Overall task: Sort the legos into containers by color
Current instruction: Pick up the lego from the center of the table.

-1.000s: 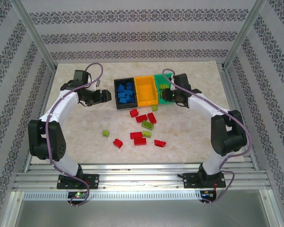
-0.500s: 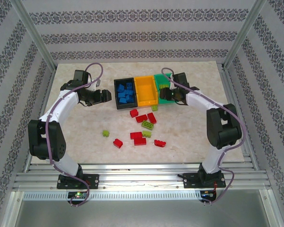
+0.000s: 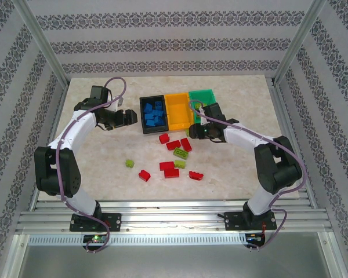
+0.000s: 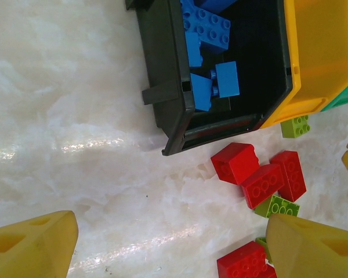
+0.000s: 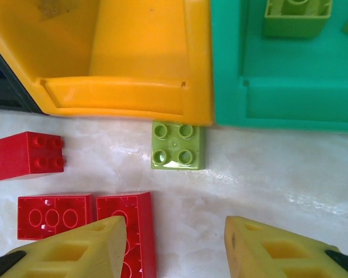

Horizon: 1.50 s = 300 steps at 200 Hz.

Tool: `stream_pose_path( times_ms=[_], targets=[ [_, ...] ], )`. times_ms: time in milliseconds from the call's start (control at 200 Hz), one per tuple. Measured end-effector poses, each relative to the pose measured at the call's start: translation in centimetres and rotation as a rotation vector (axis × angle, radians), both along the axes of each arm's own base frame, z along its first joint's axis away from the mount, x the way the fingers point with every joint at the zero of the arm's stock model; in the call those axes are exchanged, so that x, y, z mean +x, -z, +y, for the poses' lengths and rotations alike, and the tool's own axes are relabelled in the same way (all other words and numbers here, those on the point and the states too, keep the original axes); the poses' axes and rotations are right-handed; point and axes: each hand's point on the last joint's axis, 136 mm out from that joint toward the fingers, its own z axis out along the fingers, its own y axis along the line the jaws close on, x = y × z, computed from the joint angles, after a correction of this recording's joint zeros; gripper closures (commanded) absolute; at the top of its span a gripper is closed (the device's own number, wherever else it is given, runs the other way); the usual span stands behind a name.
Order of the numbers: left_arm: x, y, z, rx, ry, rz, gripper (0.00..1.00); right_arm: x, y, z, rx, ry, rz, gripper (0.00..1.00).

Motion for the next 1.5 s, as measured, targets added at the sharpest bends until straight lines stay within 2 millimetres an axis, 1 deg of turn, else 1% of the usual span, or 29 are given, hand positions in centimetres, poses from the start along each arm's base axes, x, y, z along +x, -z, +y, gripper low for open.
stream_pose_path(
  times_ms=[140, 245, 445, 655, 779, 844, 1004, 1104, 1239, 1344, 1499],
  targets=[
    [0.0, 0.1, 0.0, 0.0, 0.0, 0.002, 0.15, 0.1, 2.2, 0.4, -0.029, -0.005, 0.038, 0.47],
    [0.0, 0.1, 0.0, 0.0, 0.0, 0.002, 0.15, 0.9, 3.2, 0.8, -0.048, -0.004, 0.05, 0.46],
    [0.0, 0.1, 0.0, 0.0, 0.0, 0.002, 0.14, 2.2, 3.7, 1.7, -0.072, -0.004, 0.038, 0.44],
    [0.0, 0.1, 0.0, -0.001, 0.001, 0.002, 0.14, 3.0, 4.2, 2.3, -0.093, -0.005, 0.03, 0.44],
    [0.0, 0.1, 0.0, -0.001, 0.0, 0.002, 0.14, 3.0, 5.0, 2.3, -0.114, -0.003, 0.041, 0.46],
    [0.0, 0.1, -0.1, -0.003, 0.002, 0.002, 0.14, 3.0, 5.5, 2.1, -0.127, 0.003, 0.045, 0.49],
    [0.0, 0.1, -0.1, -0.004, 0.002, 0.002, 0.14, 3.2, 5.4, 1.9, -0.137, 0.01, 0.04, 0.62],
    [0.0, 0.1, -0.1, -0.004, 0.002, 0.002, 0.14, 3.0, 5.3, 1.8, -0.135, 0.008, 0.035, 0.63],
    [0.0, 0.1, -0.1, -0.004, 0.002, 0.002, 0.14, 1.5, 5.0, 1.1, -0.141, 0.008, 0.045, 0.63],
    [0.0, 0.1, -0.1, -0.004, 0.002, 0.002, 0.14, 0.4, 4.0, 0.3, -0.137, 0.013, 0.036, 0.63],
    [0.0, 0.1, -0.1, -0.004, 0.002, 0.002, 0.14, -0.6, 1.4, -1.2, -0.115, 0.038, -0.013, 0.63]
  ],
)
